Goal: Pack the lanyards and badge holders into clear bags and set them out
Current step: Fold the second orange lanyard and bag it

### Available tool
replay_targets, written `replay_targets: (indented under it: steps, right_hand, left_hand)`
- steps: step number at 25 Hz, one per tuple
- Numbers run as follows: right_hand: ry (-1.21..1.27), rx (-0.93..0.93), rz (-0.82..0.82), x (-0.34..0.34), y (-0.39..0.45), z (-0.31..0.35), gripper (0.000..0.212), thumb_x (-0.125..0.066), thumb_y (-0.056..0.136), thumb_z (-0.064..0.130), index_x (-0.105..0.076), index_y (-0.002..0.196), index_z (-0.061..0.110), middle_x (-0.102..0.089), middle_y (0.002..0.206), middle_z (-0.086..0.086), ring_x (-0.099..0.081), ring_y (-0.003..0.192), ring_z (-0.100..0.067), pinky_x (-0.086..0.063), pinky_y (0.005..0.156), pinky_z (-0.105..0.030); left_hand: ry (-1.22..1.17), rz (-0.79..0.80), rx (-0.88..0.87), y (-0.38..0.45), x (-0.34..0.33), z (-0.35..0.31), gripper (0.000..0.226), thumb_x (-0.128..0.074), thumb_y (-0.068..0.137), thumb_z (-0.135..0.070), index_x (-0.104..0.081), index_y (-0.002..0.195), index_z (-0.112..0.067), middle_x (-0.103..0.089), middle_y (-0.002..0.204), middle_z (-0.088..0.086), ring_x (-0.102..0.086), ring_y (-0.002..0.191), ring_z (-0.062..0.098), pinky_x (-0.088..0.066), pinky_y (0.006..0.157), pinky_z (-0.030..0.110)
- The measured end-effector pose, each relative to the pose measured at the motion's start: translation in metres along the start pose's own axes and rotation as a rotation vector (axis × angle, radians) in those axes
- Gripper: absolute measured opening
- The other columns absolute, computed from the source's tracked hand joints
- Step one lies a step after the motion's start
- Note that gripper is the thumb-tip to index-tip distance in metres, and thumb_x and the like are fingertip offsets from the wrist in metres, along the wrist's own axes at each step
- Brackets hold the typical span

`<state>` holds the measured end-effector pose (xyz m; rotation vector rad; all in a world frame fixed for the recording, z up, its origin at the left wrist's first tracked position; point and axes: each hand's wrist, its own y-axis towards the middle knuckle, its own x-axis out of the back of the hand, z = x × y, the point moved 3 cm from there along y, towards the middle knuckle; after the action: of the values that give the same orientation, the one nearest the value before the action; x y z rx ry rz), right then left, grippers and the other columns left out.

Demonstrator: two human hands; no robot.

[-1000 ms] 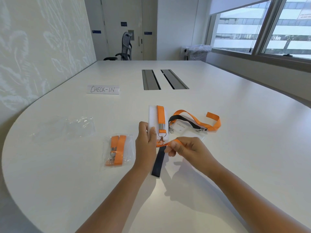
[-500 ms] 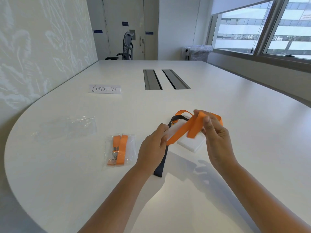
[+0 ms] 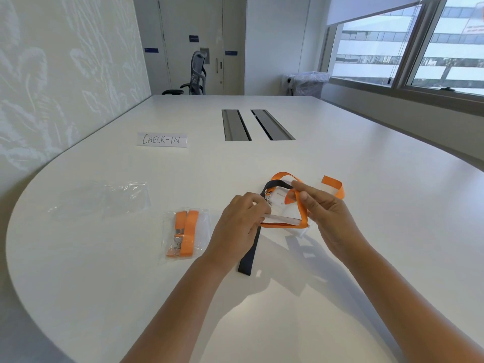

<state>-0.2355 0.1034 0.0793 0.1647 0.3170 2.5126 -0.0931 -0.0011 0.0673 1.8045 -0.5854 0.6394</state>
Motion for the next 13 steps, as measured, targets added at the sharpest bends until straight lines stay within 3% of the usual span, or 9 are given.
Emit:
replay_targets:
  steps: [6, 9, 11, 13]
  right_hand:
    - [0.033, -0.025, 0.025, -0.0061, -0.0011, -0.0030, 0.023, -0.060, 0.076, 0.032, -0.070, 0.095, 0.039, -0.068, 0.113, 0.002, -0.062, 0.108, -0.017, -0.049, 0.093, -0.035]
    - [-0.028, 0.002, 0.062, -0.0097, -0.0010, -0.0041, 0.027, -0.059, 0.079, 0.031, -0.063, 0.105, 0.038, -0.072, 0.102, 0.008, -0.065, 0.102, -0.011, -0.051, 0.084, -0.023]
    - [-0.052, 0.032, 0.051, -0.0103, -0.0013, -0.0031, 0.030, -0.059, 0.078, 0.031, -0.060, 0.108, 0.037, -0.073, 0.101, 0.008, -0.065, 0.099, -0.005, -0.051, 0.083, -0.017]
    - [-0.079, 0.066, 0.026, -0.0095, -0.0018, -0.0013, 0.035, -0.059, 0.078, 0.032, -0.057, 0.112, 0.038, -0.073, 0.101, 0.007, -0.064, 0.100, -0.001, -0.046, 0.081, -0.006]
  left_hand:
    - [0.058, -0.079, 0.012, -0.0005, 0.0054, -0.0064, 0.017, -0.061, 0.072, 0.002, -0.060, 0.076, -0.014, -0.062, 0.111, 0.012, -0.056, 0.099, 0.033, -0.050, 0.078, 0.037]
    - [-0.054, -0.128, 0.088, -0.0007, 0.0049, -0.0023, 0.009, -0.060, 0.079, -0.008, -0.060, 0.073, -0.015, -0.057, 0.119, 0.011, -0.051, 0.106, 0.026, -0.044, 0.081, 0.022]
    - [-0.242, -0.113, 0.177, -0.0011, 0.0031, 0.0012, 0.022, -0.053, 0.085, -0.006, -0.056, 0.070, -0.022, -0.051, 0.123, 0.005, -0.051, 0.104, 0.015, -0.041, 0.080, 0.009]
    - [-0.370, -0.062, 0.235, -0.0028, 0.0000, 0.0020, 0.033, -0.052, 0.087, 0.000, -0.052, 0.070, -0.028, -0.051, 0.114, -0.002, -0.052, 0.098, 0.011, -0.041, 0.078, 0.005]
